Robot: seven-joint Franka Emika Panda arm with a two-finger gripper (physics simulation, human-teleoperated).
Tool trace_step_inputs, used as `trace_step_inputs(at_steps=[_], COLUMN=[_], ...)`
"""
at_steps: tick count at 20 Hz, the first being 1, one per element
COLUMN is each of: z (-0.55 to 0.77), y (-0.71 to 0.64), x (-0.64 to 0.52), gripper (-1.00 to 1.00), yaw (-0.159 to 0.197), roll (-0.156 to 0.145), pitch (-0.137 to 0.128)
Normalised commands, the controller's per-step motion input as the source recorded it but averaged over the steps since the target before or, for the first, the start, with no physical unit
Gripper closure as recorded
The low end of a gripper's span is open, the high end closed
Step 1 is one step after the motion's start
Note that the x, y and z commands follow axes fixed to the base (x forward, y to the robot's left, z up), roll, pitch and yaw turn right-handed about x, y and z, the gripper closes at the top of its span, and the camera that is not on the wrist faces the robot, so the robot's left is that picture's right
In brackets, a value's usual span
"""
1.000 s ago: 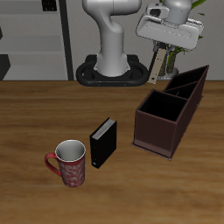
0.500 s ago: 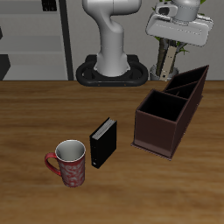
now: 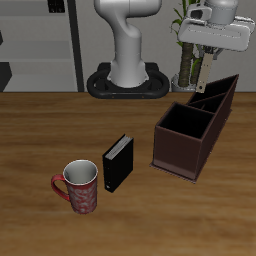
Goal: Place the yellow book into the left desk caddy's back compartment
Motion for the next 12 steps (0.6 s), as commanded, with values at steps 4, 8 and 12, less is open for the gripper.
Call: trace_step_inputs(at_steps=[4, 8, 12], z=[0.01, -0.01, -0.07], y=[0.23, 0.13, 0.02], x=[0.12, 0.16, 0.16], gripper=[1.0, 1.0, 1.0], yaw=[-0.019, 0.002, -0.031], roll=[0.035, 0.038, 0.015], pitch=[0.008, -0.004, 0.017])
